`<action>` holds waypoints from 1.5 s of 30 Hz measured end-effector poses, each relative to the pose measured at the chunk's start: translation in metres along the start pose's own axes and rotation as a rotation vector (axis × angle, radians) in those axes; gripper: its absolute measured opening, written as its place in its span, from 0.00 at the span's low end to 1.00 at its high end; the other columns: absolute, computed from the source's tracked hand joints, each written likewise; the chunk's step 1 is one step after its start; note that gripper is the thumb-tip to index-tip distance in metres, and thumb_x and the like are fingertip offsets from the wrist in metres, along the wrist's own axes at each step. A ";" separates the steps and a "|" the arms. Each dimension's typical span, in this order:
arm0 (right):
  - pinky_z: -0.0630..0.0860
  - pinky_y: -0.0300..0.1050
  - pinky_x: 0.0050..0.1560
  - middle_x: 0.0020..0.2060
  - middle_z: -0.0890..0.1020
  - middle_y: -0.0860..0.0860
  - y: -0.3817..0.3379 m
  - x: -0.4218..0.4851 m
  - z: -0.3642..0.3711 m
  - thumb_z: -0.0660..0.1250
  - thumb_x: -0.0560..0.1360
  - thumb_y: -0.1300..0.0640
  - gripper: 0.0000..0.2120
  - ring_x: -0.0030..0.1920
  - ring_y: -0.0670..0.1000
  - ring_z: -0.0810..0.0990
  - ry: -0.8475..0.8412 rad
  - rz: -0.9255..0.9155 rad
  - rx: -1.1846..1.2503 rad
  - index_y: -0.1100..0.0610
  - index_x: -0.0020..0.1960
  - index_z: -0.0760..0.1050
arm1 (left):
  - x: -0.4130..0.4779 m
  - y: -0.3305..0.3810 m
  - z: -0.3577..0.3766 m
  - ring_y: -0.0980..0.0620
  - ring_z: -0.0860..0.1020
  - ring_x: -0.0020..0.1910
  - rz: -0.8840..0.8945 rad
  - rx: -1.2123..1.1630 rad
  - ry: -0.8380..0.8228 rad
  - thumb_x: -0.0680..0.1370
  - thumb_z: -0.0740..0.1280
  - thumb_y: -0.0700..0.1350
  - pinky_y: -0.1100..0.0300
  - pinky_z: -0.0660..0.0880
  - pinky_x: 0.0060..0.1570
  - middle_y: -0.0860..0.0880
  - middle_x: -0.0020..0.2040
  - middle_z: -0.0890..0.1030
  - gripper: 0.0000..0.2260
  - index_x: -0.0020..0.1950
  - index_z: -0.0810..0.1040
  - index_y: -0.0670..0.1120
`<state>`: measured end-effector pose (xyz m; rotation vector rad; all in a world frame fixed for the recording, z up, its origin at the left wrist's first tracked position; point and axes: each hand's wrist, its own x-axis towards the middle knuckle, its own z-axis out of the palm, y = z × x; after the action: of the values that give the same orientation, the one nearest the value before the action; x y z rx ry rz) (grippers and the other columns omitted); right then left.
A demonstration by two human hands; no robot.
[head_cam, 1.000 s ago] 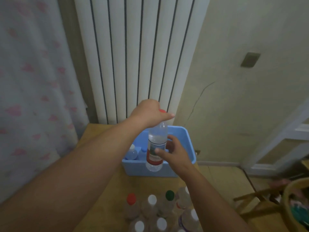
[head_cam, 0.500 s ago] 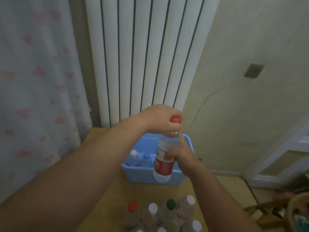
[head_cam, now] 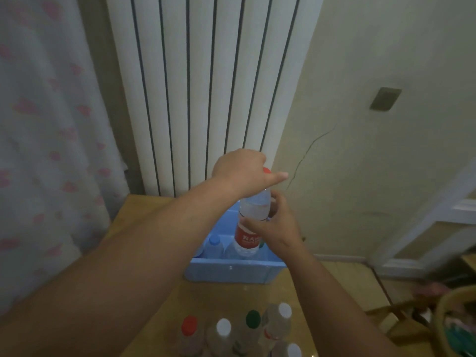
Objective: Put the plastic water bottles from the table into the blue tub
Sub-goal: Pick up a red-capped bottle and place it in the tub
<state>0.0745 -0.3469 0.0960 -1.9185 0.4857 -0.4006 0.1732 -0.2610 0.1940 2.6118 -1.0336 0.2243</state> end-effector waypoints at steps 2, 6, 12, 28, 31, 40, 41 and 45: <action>0.80 0.51 0.52 0.52 0.80 0.45 0.006 0.004 -0.005 0.78 0.62 0.50 0.32 0.52 0.47 0.80 0.028 -0.002 -0.039 0.44 0.61 0.68 | 0.004 0.000 0.002 0.53 0.74 0.39 0.049 -0.048 -0.024 0.74 0.58 0.70 0.57 0.72 0.37 0.54 0.37 0.74 0.24 0.44 0.74 0.50; 0.81 0.54 0.50 0.49 0.80 0.43 0.019 0.017 -0.019 0.78 0.59 0.47 0.31 0.50 0.47 0.80 0.103 0.043 -0.056 0.40 0.57 0.67 | 0.014 0.007 0.011 0.51 0.76 0.45 0.196 -0.200 -0.141 0.77 0.62 0.61 0.56 0.73 0.42 0.51 0.45 0.78 0.16 0.53 0.77 0.49; 0.80 0.57 0.53 0.55 0.79 0.46 0.040 0.030 -0.046 0.75 0.57 0.42 0.36 0.55 0.51 0.79 0.091 0.074 -0.109 0.40 0.62 0.65 | 0.037 0.029 0.042 0.49 0.76 0.48 0.223 -0.207 -0.189 0.79 0.63 0.58 0.55 0.72 0.46 0.48 0.50 0.79 0.16 0.56 0.78 0.47; 0.74 0.45 0.46 0.51 0.78 0.48 0.125 0.048 -0.064 0.72 0.70 0.53 0.19 0.51 0.50 0.77 -0.018 0.152 -0.220 0.48 0.59 0.71 | 0.049 0.050 0.161 0.47 0.76 0.48 0.243 -0.118 -0.421 0.78 0.66 0.57 0.55 0.69 0.44 0.46 0.49 0.78 0.14 0.49 0.75 0.46; 0.70 0.42 0.36 0.45 0.79 0.48 0.139 0.048 -0.060 0.71 0.69 0.51 0.20 0.45 0.50 0.77 -0.055 0.178 -0.283 0.48 0.59 0.71 | 0.044 0.049 0.176 0.47 0.75 0.47 0.231 -0.040 -0.462 0.78 0.64 0.57 0.55 0.69 0.44 0.47 0.48 0.77 0.15 0.53 0.78 0.45; 0.73 0.49 0.57 0.55 0.82 0.47 0.186 0.047 -0.041 0.62 0.74 0.40 0.19 0.56 0.52 0.80 -0.072 0.181 -0.579 0.46 0.61 0.75 | 0.025 0.033 0.222 0.45 0.78 0.51 0.244 0.119 -0.498 0.76 0.66 0.58 0.55 0.69 0.45 0.46 0.49 0.82 0.13 0.52 0.80 0.50; 0.72 0.49 0.59 0.55 0.82 0.47 0.190 0.047 -0.040 0.61 0.74 0.40 0.18 0.57 0.51 0.79 -0.072 0.173 -0.592 0.46 0.61 0.75 | 0.024 0.032 0.227 0.45 0.78 0.51 0.252 0.129 -0.492 0.76 0.66 0.59 0.54 0.69 0.46 0.46 0.49 0.82 0.13 0.51 0.79 0.51; 0.67 0.53 0.67 0.67 0.73 0.50 0.203 0.050 -0.038 0.57 0.74 0.42 0.20 0.69 0.54 0.69 -0.118 0.114 -0.763 0.46 0.63 0.75 | 0.023 0.027 0.244 0.45 0.78 0.52 0.300 0.181 -0.494 0.77 0.65 0.59 0.53 0.70 0.51 0.47 0.49 0.82 0.13 0.51 0.79 0.51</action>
<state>0.0684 -0.4736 -0.0749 -2.6085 0.7353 -0.0105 0.1781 -0.3800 -0.0214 2.7279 -1.6394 -0.2921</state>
